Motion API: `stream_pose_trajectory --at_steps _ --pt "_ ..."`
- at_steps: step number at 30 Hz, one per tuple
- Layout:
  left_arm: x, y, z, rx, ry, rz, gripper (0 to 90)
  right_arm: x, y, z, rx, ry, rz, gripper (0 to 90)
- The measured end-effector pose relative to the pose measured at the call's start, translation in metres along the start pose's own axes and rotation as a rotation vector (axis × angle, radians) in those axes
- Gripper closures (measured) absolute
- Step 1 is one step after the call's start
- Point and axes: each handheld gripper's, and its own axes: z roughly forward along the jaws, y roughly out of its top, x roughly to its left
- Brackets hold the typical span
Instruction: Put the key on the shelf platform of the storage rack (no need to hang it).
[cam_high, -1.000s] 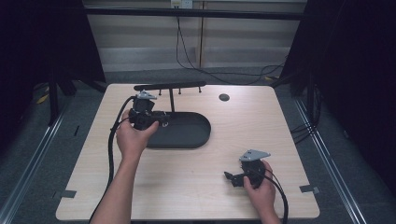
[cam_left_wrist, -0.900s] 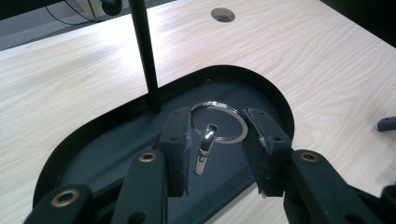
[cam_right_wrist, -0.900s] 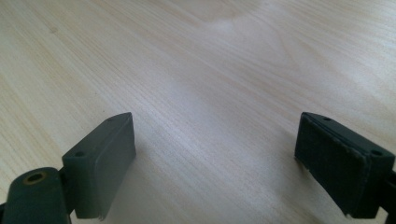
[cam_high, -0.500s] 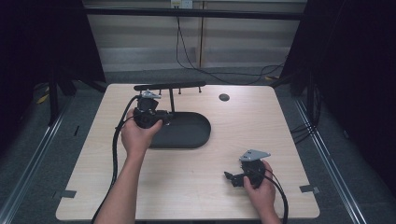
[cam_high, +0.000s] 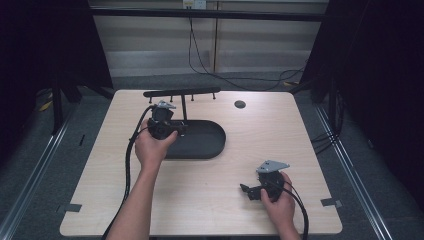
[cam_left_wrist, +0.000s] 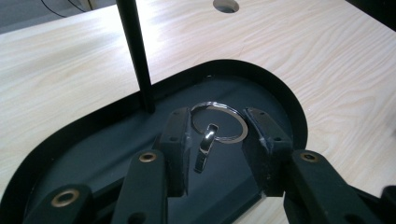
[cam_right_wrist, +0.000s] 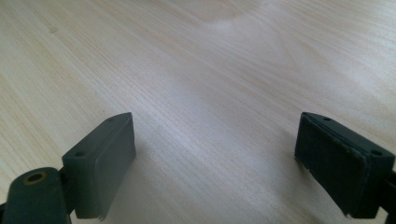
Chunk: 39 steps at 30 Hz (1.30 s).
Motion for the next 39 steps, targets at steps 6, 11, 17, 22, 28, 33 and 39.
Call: stream_pose_trajectory --at_steps 6,11,17,22,28,33,39 --pt "-0.002 -0.004 0.008 -0.001 -0.004 -0.01 62.4 0.0 0.0 0.0 0.0 0.0 0.0 11.6" --pt "-0.003 -0.005 0.015 0.013 -0.005 -0.004 62.4 0.0 0.0 0.0 0.0 0.0 0.0 11.6" --pt "-0.005 -0.008 0.023 0.017 -0.006 -0.013 62.4 0.0 0.0 0.0 0.0 0.0 0.0 11.6" --pt "-0.007 -0.009 0.031 0.017 -0.008 -0.015 62.4 0.0 0.0 0.0 0.0 0.0 0.0 11.6" --pt "-0.009 -0.008 0.037 0.018 -0.006 -0.01 62.4 0.0 0.0 0.0 0.0 0.0 0.0 11.6" --pt "-0.01 -0.009 0.041 0.025 -0.008 -0.015 62.4 0.0 0.0 0.0 0.0 0.0 0.0 11.6" --pt "-0.006 -0.012 0.045 0.04 -0.004 -0.019 62.4 0.0 0.0 0.0 0.0 0.0 0.001 11.6"
